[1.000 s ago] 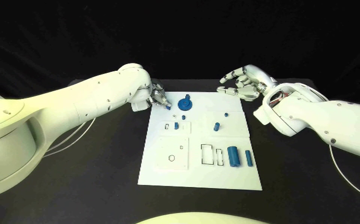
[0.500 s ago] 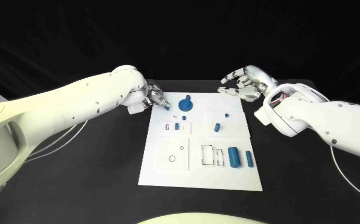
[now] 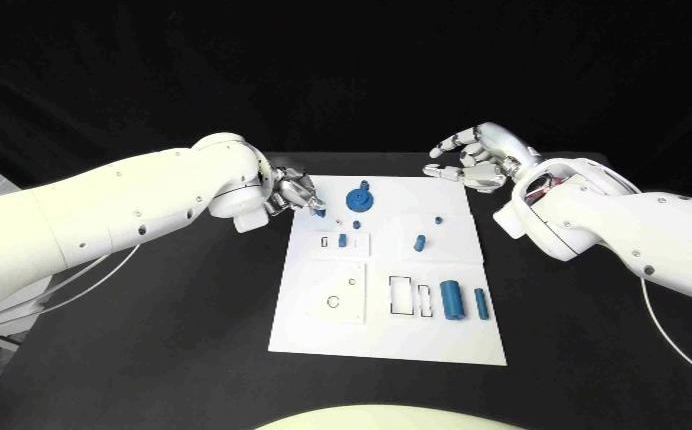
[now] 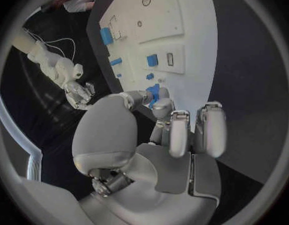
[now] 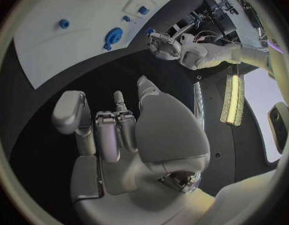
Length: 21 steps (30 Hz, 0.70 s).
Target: Assemble the parts on the task board
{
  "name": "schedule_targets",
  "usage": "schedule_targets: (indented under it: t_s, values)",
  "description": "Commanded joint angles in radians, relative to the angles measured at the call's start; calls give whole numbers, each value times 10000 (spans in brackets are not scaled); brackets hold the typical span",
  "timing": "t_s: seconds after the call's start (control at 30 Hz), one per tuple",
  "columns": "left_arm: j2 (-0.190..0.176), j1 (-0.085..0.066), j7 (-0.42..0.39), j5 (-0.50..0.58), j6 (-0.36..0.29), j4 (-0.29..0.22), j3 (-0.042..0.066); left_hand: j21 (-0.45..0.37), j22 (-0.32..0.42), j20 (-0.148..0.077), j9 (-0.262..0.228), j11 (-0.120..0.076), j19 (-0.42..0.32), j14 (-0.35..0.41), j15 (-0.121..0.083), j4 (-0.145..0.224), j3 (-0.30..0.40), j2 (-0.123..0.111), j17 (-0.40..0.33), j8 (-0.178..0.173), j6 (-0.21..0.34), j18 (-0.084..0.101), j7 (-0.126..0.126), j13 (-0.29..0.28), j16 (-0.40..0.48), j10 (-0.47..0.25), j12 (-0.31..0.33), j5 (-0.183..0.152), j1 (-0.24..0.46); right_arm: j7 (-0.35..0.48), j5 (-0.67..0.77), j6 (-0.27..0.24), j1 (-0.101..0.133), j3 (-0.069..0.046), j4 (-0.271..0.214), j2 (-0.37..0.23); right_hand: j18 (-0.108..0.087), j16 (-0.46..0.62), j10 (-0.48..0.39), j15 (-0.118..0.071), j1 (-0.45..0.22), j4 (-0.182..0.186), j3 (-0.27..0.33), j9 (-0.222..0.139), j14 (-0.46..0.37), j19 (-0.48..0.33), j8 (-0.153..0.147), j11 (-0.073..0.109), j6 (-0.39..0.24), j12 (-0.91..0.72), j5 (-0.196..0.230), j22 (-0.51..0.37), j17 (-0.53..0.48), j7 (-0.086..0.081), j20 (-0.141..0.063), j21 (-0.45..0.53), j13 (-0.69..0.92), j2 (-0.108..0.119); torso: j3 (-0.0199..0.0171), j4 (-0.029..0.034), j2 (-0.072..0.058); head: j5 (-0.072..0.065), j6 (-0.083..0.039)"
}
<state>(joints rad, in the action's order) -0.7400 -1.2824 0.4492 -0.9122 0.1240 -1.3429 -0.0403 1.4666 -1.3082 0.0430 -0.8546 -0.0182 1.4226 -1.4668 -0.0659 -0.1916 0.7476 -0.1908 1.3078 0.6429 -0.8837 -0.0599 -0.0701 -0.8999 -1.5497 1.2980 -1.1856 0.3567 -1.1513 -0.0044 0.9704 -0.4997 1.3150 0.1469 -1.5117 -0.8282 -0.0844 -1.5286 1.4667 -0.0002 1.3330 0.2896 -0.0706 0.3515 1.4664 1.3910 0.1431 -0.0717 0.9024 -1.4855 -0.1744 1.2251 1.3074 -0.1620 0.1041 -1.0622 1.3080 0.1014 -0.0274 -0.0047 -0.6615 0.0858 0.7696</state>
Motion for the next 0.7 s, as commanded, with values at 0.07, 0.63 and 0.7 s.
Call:
schedule_targets:
  t_s: [0.07, 0.63, 0.7]
  values:
    - [-181, 111, -15, -392, -649, -473, -6, 45, -565, -5, -173, 21, 58, -951, -51, 1794, 1736, 19, 2320, 26, -172, 92, 90, -35, -68, 91, -71, 93, 101, 80, 24, 57, -1, 0, -27, -18, -190, 36, 263, 29, 8, 2, 56, 0, 726, -88, -32, -68, -42, 38, -51, -9, 1383, -3, 0, 55, 1865, -55, 14, 10, 3, 47, 25]
    - [-305, 678, 100, -1433, -1198, -1135, -87, 54, -570, -35, -174, -13, 62, -967, -80, 1876, 1786, -58, 2371, 32, -282, 91, 128, -131, -92, 207, -124, 337, 174, 67, 23, 66, -2, 2, -41, -34, -188, 38, 263, 28, 5, 4, 59, 1, 726, -82, -30, -67, -39, 38, -64, -2, 1382, -2, -1, 47, 1864, -53, 1, -33, -23, 92, 72]
    - [-303, 705, 124, -1501, -1171, -1147, -95, 54, -570, -35, -174, -13, 62, -967, -80, 1876, 1786, -58, 2371, 32, -282, 91, 128, -131, -92, 207, -124, 337, 174, 66, 23, 69, -2, 3, -42, -37, -188, 38, 263, 28, 5, 4, 59, 1, 726, -82, -30, -67, -39, 38, -64, -2, 1382, -2, -1, 47, 1864, -53, 1, -33, -23, 92, 72]
